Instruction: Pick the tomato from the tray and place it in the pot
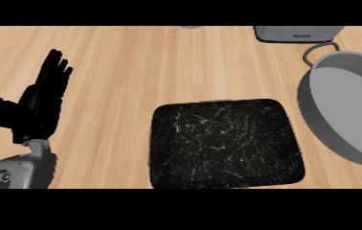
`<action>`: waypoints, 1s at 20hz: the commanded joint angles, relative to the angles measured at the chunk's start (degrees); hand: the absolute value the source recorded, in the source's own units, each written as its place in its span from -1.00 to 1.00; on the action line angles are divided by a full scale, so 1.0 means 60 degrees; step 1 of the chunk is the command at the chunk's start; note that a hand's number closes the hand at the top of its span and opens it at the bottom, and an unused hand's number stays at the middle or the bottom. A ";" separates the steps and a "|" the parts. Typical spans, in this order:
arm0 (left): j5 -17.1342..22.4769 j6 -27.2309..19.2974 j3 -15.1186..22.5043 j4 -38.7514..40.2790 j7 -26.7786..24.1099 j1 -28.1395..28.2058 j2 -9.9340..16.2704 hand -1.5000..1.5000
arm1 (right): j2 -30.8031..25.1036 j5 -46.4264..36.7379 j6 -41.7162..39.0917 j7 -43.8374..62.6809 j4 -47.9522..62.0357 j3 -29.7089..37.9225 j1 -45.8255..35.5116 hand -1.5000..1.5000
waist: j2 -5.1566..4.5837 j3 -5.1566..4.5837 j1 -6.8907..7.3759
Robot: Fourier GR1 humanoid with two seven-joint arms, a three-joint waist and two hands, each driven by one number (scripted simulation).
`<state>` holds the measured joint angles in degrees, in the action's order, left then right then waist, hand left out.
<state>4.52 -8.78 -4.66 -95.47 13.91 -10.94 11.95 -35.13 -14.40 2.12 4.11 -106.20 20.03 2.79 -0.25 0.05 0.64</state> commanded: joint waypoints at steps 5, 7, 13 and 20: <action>-0.0299 -0.0279 0.0120 0.0598 0.0063 -0.0790 -0.0218 0.00 | -0.0417 -0.3134 0.1726 -0.1446 0.3842 -0.0644 -0.1626 1.00 | -0.0033 0.0001 0.0069; 0.0076 0.0297 -0.0060 0.0316 -0.0390 0.0027 -0.0027 0.00 | -0.0340 -0.3331 0.2052 -0.1750 0.5476 -0.0776 -0.2686 1.00 | -0.0043 0.0002 0.0236; 0.0016 0.0095 -0.0108 0.0118 -0.0075 -0.0143 -0.0142 0.00 | -0.0028 -0.2461 0.1738 -0.3815 0.8474 -0.0374 -0.3207 1.00 | -0.0011 0.0009 0.0076; 0.0015 0.0179 -0.0237 0.0501 -0.0166 -0.0369 -0.0070 0.00 | -0.0108 -0.1968 -0.0230 -0.4166 1.1034 -0.0490 -0.5202 -1.00 | -0.0035 0.0010 0.0166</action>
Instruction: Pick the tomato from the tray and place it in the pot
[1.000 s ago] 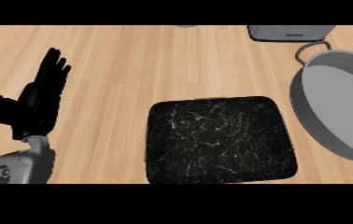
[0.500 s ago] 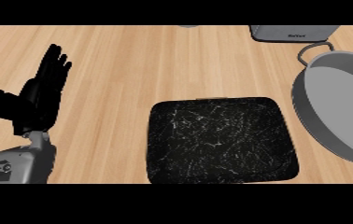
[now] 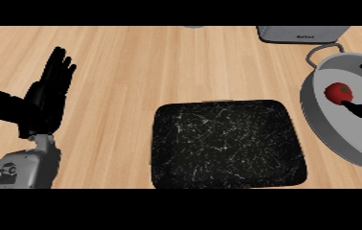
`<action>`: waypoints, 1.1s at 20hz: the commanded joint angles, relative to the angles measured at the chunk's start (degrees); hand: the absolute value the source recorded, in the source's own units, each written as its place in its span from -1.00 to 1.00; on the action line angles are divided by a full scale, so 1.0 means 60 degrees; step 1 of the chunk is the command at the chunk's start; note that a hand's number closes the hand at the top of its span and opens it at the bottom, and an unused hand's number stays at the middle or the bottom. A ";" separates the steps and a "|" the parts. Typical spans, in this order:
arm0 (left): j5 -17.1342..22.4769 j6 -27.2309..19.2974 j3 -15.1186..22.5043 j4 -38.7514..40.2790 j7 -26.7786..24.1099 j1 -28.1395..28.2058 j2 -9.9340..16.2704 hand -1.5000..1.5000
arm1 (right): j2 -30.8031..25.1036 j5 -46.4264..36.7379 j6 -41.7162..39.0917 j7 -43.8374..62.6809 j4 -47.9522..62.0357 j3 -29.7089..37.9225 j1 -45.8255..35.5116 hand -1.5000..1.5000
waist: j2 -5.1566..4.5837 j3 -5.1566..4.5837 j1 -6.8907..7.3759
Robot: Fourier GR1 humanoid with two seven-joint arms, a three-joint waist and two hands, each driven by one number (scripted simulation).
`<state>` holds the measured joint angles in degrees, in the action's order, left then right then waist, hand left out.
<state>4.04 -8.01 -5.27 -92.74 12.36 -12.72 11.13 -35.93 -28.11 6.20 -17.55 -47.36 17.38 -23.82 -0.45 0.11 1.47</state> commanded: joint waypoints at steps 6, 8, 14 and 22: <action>0.0138 0.0237 -0.0140 -0.0265 0.0078 0.0230 0.0180 0.00 | 0.0483 0.2153 -0.1802 -0.2085 0.2108 0.1320 -0.1304 -1.00 | 0.0007 0.0013 0.0029; 0.0264 0.0206 -0.0331 -0.0107 0.0366 -0.0067 0.0264 0.00 | 0.0451 0.2697 -0.2102 -0.1980 0.2036 0.1738 -0.1434 -1.00 | 0.0041 -0.0002 -0.0128; 0.0206 0.0159 -0.0308 -0.0230 0.0500 -0.0079 0.0219 0.00 | -0.1134 0.3789 -0.3842 -0.2438 0.3570 0.2891 -0.1489 -1.00 | 0.0027 0.0001 -0.0141; 0.0121 0.0182 -0.0256 -0.0400 0.0425 0.0027 0.0155 0.00 | -0.3123 0.3910 -0.5856 -0.3866 0.5362 0.3299 -0.0720 -1.00 | -0.0039 0.0034 -0.0008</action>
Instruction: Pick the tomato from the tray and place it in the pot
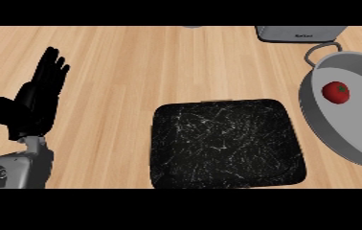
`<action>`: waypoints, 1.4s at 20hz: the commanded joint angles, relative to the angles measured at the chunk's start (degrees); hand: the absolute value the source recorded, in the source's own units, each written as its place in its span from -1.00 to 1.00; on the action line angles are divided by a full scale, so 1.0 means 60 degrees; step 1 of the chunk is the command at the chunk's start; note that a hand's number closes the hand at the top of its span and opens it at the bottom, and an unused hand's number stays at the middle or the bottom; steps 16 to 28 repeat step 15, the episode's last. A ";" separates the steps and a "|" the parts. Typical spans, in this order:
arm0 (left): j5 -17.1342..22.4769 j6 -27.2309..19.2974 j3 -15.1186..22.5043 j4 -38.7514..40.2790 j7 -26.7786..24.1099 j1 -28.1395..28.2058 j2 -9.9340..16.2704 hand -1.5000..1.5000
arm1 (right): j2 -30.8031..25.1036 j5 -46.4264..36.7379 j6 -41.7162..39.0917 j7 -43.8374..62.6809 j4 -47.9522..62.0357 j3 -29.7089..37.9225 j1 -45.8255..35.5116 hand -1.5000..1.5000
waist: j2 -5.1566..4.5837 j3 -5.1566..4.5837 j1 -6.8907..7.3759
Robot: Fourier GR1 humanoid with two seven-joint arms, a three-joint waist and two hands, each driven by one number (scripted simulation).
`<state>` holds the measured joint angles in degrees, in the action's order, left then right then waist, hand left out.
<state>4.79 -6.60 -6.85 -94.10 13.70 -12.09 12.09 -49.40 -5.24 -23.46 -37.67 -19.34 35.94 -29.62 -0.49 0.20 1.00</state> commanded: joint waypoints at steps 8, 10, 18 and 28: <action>-0.0044 0.0074 -0.0074 0.0520 -0.0143 -0.0381 0.0004 0.00 | -0.1533 0.0069 -0.1770 -0.1029 0.1042 0.0136 0.0686 -1.00 | -0.0042 0.0026 0.0009; 0.0039 -0.0015 -0.0057 0.0116 0.0152 -0.0382 -0.0054 0.00 | -0.1498 0.0033 -0.1704 -0.1313 0.1120 0.0121 0.1067 -1.00 | -0.0033 0.0041 0.0041; -0.0156 -0.0087 0.0302 -0.0117 -0.0047 0.0055 -0.0392 0.00 | -0.1455 0.0081 -0.1572 -0.1268 0.1097 0.0098 0.1033 -1.00 | -0.0015 0.0042 0.0118; -0.0156 -0.0087 0.0302 -0.0117 -0.0047 0.0055 -0.0392 0.00 | -0.1455 0.0081 -0.1572 -0.1268 0.1097 0.0098 0.1033 -1.00 | -0.0015 0.0042 0.0118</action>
